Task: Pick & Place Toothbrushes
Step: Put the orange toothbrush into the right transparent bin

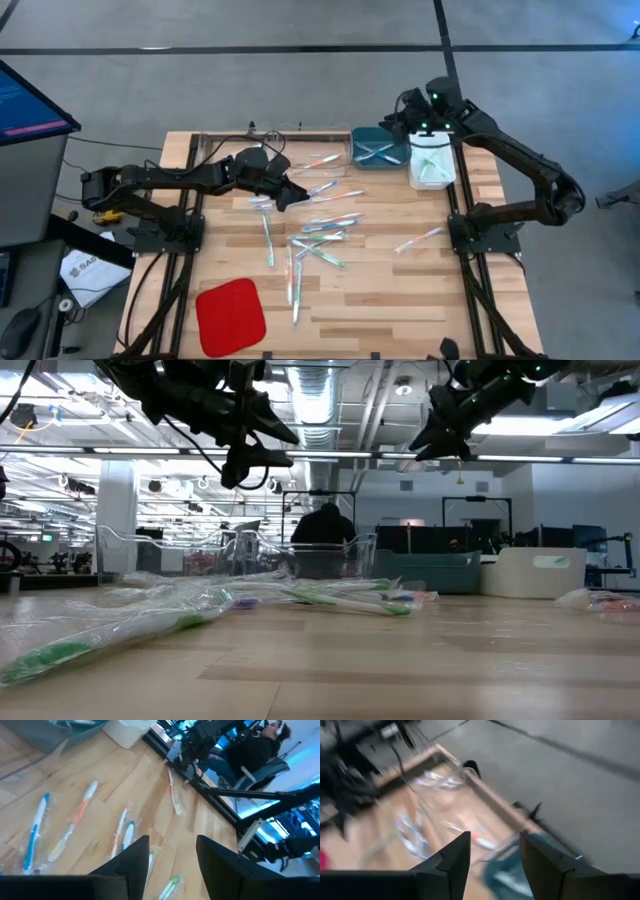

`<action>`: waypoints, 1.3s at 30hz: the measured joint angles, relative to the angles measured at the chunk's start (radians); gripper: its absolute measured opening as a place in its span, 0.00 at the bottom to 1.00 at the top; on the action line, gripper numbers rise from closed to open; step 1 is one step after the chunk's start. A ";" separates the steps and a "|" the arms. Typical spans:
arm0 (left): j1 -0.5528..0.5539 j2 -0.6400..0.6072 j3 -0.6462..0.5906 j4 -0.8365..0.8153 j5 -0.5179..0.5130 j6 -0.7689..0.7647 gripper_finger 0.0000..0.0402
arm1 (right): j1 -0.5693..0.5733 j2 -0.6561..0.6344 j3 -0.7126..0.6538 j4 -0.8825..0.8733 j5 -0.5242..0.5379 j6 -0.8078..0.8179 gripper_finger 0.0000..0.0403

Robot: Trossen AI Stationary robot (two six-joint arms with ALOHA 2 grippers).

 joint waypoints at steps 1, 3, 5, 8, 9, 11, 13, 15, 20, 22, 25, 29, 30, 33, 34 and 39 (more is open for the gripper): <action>0.000 0.000 0.000 0.000 0.010 0.009 0.40 | 0.015 0.001 0.000 -0.002 0.000 0.063 0.40; -0.002 0.000 0.000 0.000 0.035 0.028 0.40 | 0.046 0.001 0.000 -0.005 0.000 0.158 0.39; -0.002 0.000 0.000 -0.001 0.056 0.044 0.40 | 0.085 0.001 0.000 -0.007 -0.005 0.212 0.39; -0.002 0.000 0.000 -0.002 0.078 0.048 0.40 | 0.152 0.001 0.000 -0.001 -0.015 0.257 0.39; -0.002 0.000 0.000 -0.002 0.084 0.047 0.40 | 0.176 0.001 0.000 0.003 -0.016 0.270 0.39; -0.002 0.000 0.000 -0.002 0.110 0.047 0.40 | 0.219 0.001 0.000 0.011 -0.016 0.293 0.39; -0.002 0.000 0.000 -0.003 0.138 0.047 0.40 | 0.260 0.001 0.000 0.012 -0.016 0.310 0.39; -0.002 0.000 0.000 -0.005 0.169 0.047 0.40 | 0.299 0.001 0.000 0.011 -0.016 0.315 0.39; -0.002 0.000 0.000 -0.023 0.210 0.047 0.40 | 0.372 0.002 0.000 -0.013 -0.016 0.310 0.39; -0.002 0.000 0.000 -0.022 0.234 0.047 0.40 | 0.394 0.002 0.000 -0.045 -0.016 0.296 0.39; -0.002 0.000 0.000 -0.024 0.244 0.047 0.40 | 0.420 0.003 0.000 -0.126 -0.015 0.290 0.39; -0.002 0.000 0.000 -0.025 0.244 0.047 0.40 | 0.464 0.016 0.000 -0.238 -0.015 0.176 0.39; -0.002 0.000 0.000 -0.025 0.244 0.047 0.40 | 0.476 0.020 0.000 -0.268 -0.015 0.144 0.39; -0.002 0.000 0.000 -0.026 0.244 0.047 0.40 | 0.523 0.042 0.002 -0.300 -0.015 0.043 0.39; -0.002 0.000 0.000 -0.026 0.244 0.047 0.40 | 0.539 0.053 0.001 -0.309 -0.013 0.015 0.39; -0.002 0.000 0.000 -0.031 0.244 0.047 0.40 | 0.623 0.118 0.000 -0.304 0.014 -0.102 0.39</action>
